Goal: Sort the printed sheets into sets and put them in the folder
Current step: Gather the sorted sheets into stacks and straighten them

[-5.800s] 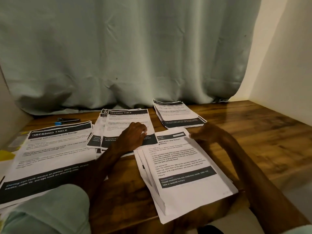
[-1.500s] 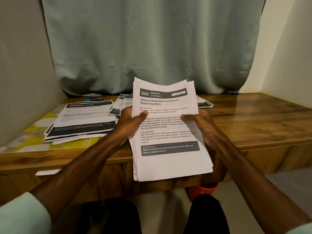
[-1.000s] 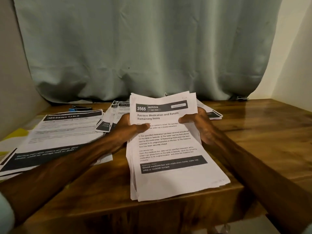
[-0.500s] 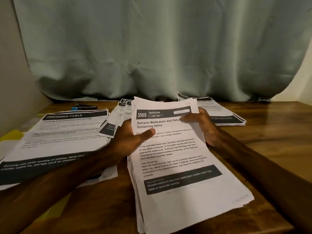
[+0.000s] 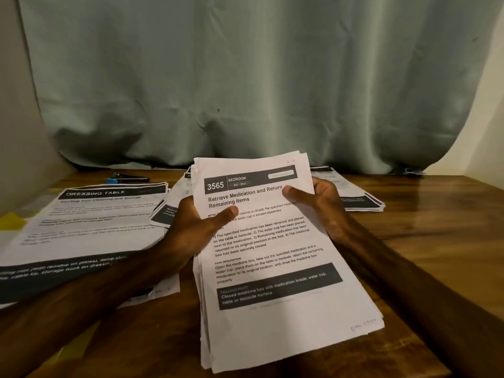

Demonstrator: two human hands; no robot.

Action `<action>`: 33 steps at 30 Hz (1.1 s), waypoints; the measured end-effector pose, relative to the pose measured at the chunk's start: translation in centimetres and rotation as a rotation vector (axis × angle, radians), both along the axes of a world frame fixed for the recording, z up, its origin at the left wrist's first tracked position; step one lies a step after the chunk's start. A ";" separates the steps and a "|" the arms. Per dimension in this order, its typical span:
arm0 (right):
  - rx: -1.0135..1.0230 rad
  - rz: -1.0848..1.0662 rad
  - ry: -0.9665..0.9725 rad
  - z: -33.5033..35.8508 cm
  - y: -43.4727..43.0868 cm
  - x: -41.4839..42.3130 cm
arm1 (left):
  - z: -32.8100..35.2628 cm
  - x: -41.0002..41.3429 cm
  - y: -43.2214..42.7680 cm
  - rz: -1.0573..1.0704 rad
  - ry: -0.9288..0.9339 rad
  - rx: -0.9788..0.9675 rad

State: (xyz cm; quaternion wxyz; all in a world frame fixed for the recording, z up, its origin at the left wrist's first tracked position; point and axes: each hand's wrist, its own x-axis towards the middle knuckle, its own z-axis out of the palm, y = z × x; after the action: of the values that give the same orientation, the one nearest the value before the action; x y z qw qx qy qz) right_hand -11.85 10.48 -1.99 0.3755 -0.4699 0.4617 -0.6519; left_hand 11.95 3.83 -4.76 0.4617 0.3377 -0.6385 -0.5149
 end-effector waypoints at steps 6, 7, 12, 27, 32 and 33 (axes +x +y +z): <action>0.059 -0.088 0.103 -0.3 -0.7 -0.2 | 0.6 0.3 0.2 -0.020 0.089 0.029; 0.057 -0.095 0.104 -0.3 -0.7 -0.2 | 0.7 0.3 0.2 -0.028 0.095 0.042; 0.031 -0.112 0.077 -0.2 -0.8 -0.4 | 1.2 0.3 -0.1 -0.034 0.145 0.134; 0.036 -0.061 0.012 0.7 1.1 0.4 | 1.9 1.4 -0.3 0.087 0.157 0.054; 0.057 -0.144 0.001 0.8 0.9 -0.1 | 1.7 1.2 -0.7 0.043 0.101 0.041; 0.058 -0.148 -0.004 0.8 1.0 -0.2 | 1.7 1.1 -0.8 0.026 0.091 0.048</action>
State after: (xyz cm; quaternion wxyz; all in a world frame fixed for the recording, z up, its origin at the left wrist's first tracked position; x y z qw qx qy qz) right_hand -12.10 11.44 -1.14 0.3405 -0.4219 0.5131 -0.6654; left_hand 13.05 3.04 -3.10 0.4886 0.3331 -0.5998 -0.5391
